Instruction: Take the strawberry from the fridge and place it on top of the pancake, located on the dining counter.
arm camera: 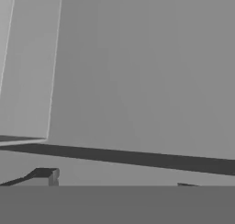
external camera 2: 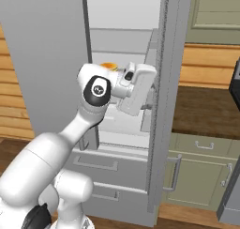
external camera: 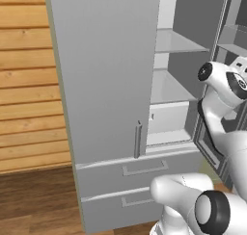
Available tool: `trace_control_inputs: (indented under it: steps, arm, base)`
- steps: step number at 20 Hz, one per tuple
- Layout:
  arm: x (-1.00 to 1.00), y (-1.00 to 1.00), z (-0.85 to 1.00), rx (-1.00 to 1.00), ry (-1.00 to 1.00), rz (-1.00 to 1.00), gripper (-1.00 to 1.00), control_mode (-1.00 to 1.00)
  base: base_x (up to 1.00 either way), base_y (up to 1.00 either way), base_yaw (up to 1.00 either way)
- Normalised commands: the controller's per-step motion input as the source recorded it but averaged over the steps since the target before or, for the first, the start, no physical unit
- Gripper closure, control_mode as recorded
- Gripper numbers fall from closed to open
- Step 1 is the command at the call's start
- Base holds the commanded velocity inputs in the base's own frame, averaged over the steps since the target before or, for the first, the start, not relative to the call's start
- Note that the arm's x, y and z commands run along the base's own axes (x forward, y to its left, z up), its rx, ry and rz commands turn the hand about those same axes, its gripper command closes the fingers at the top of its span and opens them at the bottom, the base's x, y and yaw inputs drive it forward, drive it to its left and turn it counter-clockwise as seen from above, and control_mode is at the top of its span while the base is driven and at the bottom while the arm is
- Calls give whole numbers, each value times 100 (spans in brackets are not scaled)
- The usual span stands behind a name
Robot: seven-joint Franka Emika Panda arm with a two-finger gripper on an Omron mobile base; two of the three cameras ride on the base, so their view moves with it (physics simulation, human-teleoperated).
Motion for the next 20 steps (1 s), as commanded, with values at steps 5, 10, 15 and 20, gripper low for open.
trace_control_inputs:
  steps: [5, 10, 15, 20]
  arm:
    - [-27, 37, 1, 9, -14, 3, -100, -100]
    - [9, 100, -23, 26, -11, -1, -100, -100]
    - [31, 100, -86, 57, -5, -5, -100, -100]
    - [0, 100, -100, 85, -5, -4, -100, -100]
  base:
    - [0, 0, 0]
    - [0, 0, 0]
    - [0, 0, 0]
    - [0, 0, 0]
